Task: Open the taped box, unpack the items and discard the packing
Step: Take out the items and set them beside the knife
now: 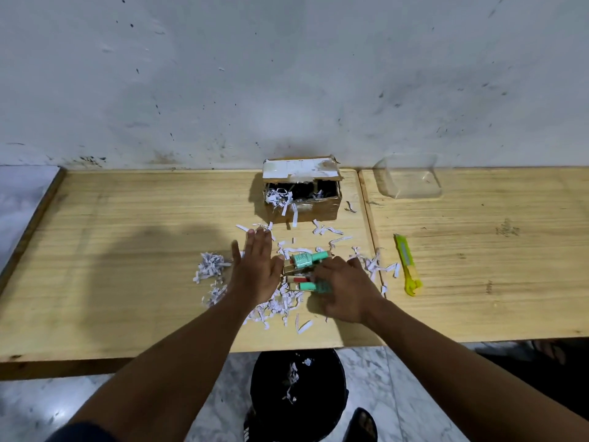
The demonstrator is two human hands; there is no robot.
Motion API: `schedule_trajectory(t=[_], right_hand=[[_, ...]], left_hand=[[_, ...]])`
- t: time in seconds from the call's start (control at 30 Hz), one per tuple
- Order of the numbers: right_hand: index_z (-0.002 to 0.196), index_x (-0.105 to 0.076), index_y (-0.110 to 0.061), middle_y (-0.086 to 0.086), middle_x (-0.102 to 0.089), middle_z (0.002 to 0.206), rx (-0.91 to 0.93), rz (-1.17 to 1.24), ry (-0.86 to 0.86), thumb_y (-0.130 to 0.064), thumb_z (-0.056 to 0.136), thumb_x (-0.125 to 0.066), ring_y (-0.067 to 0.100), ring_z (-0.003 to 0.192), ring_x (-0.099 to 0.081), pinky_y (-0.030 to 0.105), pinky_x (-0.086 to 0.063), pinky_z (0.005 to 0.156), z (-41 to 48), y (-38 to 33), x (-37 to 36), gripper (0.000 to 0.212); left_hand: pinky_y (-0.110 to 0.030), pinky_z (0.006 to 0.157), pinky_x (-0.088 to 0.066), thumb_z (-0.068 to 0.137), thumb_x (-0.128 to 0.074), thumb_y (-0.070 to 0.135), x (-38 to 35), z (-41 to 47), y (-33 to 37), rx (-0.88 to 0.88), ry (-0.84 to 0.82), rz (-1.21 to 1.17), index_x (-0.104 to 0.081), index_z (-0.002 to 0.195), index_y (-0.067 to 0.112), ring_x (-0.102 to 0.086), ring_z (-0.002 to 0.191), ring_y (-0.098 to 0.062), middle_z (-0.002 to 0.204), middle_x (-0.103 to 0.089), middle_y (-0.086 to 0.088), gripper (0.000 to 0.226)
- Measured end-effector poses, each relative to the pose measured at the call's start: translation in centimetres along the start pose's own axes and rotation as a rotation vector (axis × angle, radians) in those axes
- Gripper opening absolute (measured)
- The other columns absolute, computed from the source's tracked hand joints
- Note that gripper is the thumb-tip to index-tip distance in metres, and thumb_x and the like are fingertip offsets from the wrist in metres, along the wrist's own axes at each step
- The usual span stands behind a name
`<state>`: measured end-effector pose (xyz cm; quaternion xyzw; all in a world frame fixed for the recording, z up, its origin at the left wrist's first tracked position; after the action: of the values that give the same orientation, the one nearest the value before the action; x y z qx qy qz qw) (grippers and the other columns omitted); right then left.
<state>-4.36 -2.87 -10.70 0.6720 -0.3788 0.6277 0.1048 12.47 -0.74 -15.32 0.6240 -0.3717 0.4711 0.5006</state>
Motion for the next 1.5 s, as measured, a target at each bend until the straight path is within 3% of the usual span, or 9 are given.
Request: schedule_trajectory(t=[0.23,0.47,0.67,0.77,0.9,1.07,1.23,1.37,1.5], right_hand=[[0.115,-0.051,-0.024,0.002,-0.064,0.122,-0.031,-0.029,-0.039,-0.028,0.075,-0.07,0.027,0.114,-0.052,0.043,-0.034,0.093,1.5,0.0,-0.8,0.044],[0.127,-0.058,-0.019,0.004,-0.061,0.107,0.017,0.055,0.191,-0.034,0.078,-0.072,0.027,0.085,-0.061,0.029,-0.043,0.068,1.9,2.1,3.6,0.053],[0.112,-0.05,-0.018,0.0,-0.053,0.107,-0.012,-0.045,0.102,-0.039,0.072,-0.072,0.031,0.078,-0.059,0.031,-0.039,0.059,4.9,1.5,4.1,0.051],[0.116,-0.05,-0.017,0.0,-0.054,0.108,0.014,-0.105,0.019,-0.041,0.071,-0.073,0.029,0.087,-0.06,0.031,-0.037,0.065,6.1,0.5,2.7,0.056],[0.129,-0.049,-0.02,-0.001,-0.058,0.114,-0.003,-0.196,-0.051,-0.041,0.074,-0.069,0.027,0.102,-0.06,0.043,-0.035,0.092,6.9,0.4,1.3,0.063],[0.118,-0.055,-0.022,-0.001,-0.063,0.104,0.016,-0.332,-0.018,-0.05,0.071,-0.069,0.028,0.099,-0.062,0.045,-0.03,0.089,7.3,0.8,1.0,0.056],[0.112,-0.056,-0.016,0.005,-0.065,0.106,0.015,-0.138,-0.064,-0.047,0.074,-0.073,0.029,0.099,-0.06,0.04,-0.04,0.084,7.0,1.6,0.6,0.052],[0.1,-0.053,-0.011,0.009,-0.064,0.092,-0.011,0.082,0.039,-0.038,0.076,-0.073,0.031,0.08,-0.059,0.036,-0.048,0.065,5.5,2.0,2.2,0.041],[0.108,-0.053,-0.013,0.011,-0.071,0.093,-0.113,0.159,0.166,-0.035,0.082,-0.072,0.034,0.082,-0.065,0.037,-0.051,0.066,3.9,4.3,5.0,0.039]], left_hand=[[-0.061,0.116,-0.004,0.099,-0.011,0.051,-2.1,0.1,-1.1,0.08,-0.045,0.076,-0.011,0.156,0.011,0.002,0.152,-0.027,0.165,-0.002,-0.006,0.07],[-0.061,0.117,-0.004,0.101,-0.016,0.048,-2.2,0.1,-1.2,0.083,-0.066,0.053,-0.009,0.156,0.012,0.002,0.152,-0.028,0.165,-0.001,-0.006,0.066],[-0.062,0.116,-0.006,0.1,-0.016,0.049,-2.2,0.0,-1.3,0.075,-0.045,0.063,-0.015,0.156,0.011,-0.003,0.151,-0.03,0.165,-0.007,-0.008,0.067],[-0.062,0.116,-0.007,0.101,-0.019,0.048,-2.1,0.1,-1.2,0.074,-0.041,0.069,-0.016,0.155,0.011,-0.004,0.151,-0.03,0.164,-0.008,-0.008,0.066],[-0.06,0.118,-0.004,0.101,-0.017,0.048,-2.3,0.0,-1.2,0.073,-0.034,0.066,-0.014,0.156,0.012,0.0,0.151,-0.029,0.165,-0.005,-0.007,0.066],[-0.056,0.12,-0.005,0.098,-0.013,0.048,-2.1,0.1,-1.1,0.056,-0.01,0.036,-0.018,0.155,0.009,-0.001,0.151,-0.03,0.164,-0.008,-0.009,0.069],[-0.055,0.12,-0.009,0.101,-0.018,0.046,-2.2,0.0,-1.2,0.042,-0.01,0.014,-0.025,0.153,0.007,-0.005,0.151,-0.033,0.163,-0.014,-0.012,0.065],[-0.053,0.12,-0.01,0.101,-0.019,0.046,-2.3,0.0,-1.2,0.047,-0.015,0.017,-0.025,0.153,0.008,-0.006,0.151,-0.033,0.163,-0.016,-0.012,0.065],[-0.054,0.12,-0.012,0.1,-0.018,0.046,-2.0,-0.2,-1.1,0.042,-0.014,0.021,-0.029,0.152,0.007,-0.011,0.15,-0.034,0.162,-0.02,-0.013,0.066]])
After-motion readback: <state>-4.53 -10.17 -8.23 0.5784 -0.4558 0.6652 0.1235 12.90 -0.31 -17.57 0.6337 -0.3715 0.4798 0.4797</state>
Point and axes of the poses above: each hand's wrist, its own z-axis towards the middle knuckle, its own x-axis out of the back of the hand, y = z × x, the point moved 9 cm from there along z, towards the middle knuckle
